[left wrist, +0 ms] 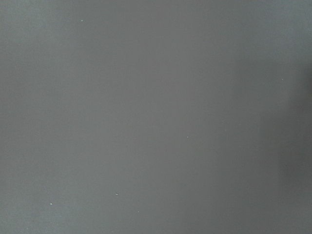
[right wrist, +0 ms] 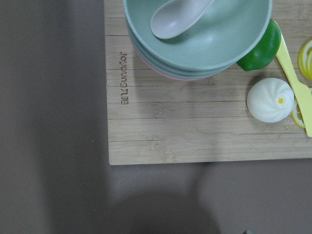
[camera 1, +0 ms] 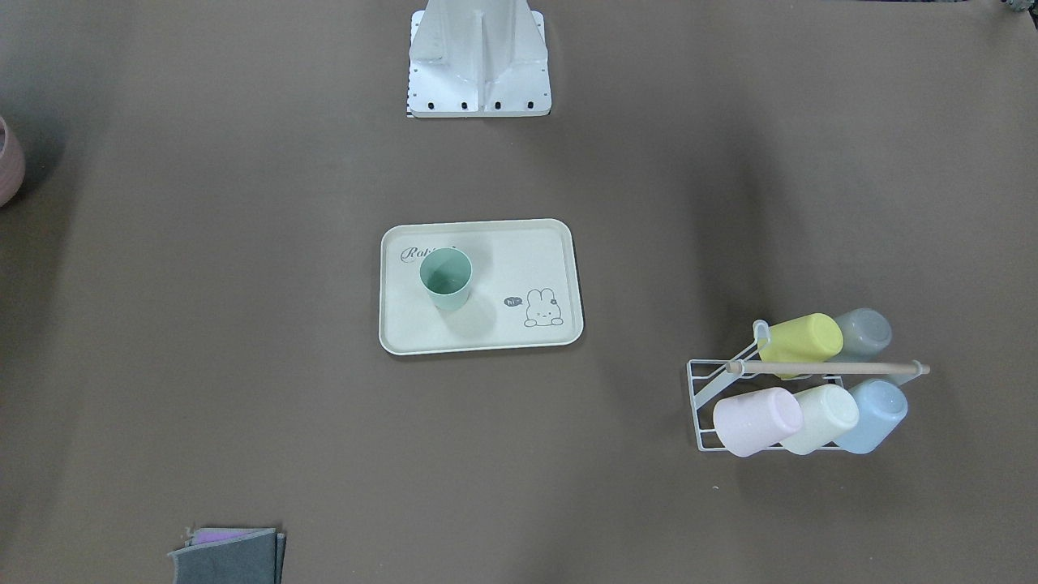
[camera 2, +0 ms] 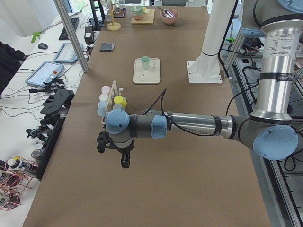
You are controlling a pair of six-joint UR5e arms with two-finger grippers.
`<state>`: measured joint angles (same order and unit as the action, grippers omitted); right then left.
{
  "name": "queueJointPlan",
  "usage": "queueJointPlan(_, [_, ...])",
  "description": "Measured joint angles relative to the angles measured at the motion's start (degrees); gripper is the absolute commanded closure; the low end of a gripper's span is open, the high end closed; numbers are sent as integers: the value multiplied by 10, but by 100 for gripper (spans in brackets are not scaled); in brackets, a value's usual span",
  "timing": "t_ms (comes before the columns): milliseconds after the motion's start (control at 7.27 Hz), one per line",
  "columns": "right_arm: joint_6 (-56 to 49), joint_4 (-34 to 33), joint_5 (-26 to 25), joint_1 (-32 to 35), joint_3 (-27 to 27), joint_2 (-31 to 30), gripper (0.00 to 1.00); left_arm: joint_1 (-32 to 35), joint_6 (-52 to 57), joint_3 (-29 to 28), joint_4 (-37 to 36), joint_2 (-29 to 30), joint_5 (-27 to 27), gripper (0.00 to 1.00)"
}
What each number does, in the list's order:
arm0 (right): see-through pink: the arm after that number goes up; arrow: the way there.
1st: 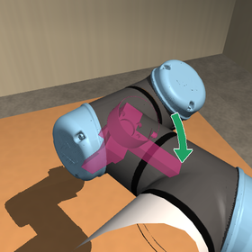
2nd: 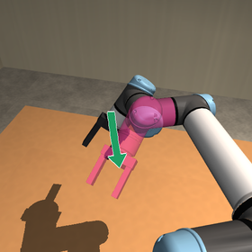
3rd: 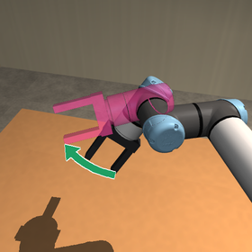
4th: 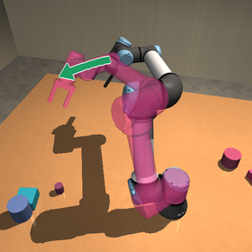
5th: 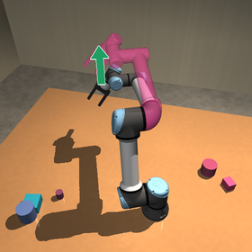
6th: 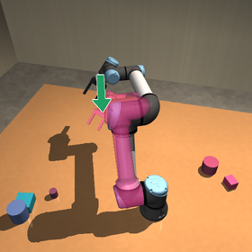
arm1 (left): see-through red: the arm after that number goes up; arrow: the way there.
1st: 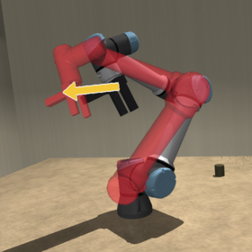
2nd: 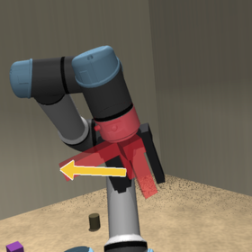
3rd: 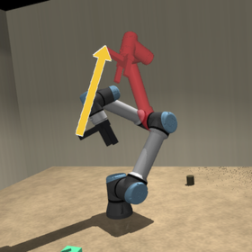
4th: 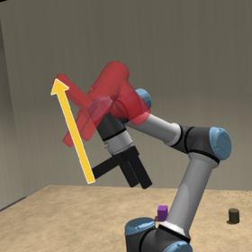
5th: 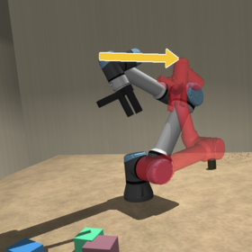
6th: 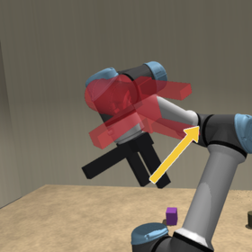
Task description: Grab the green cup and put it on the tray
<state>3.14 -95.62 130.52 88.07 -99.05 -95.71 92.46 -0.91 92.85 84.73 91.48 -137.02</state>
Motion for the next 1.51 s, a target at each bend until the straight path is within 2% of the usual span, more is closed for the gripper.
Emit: queueJointPlan(1514, [0, 0, 0, 0, -1, 0, 0, 1, 1, -2, 0, 0, 1, 2])
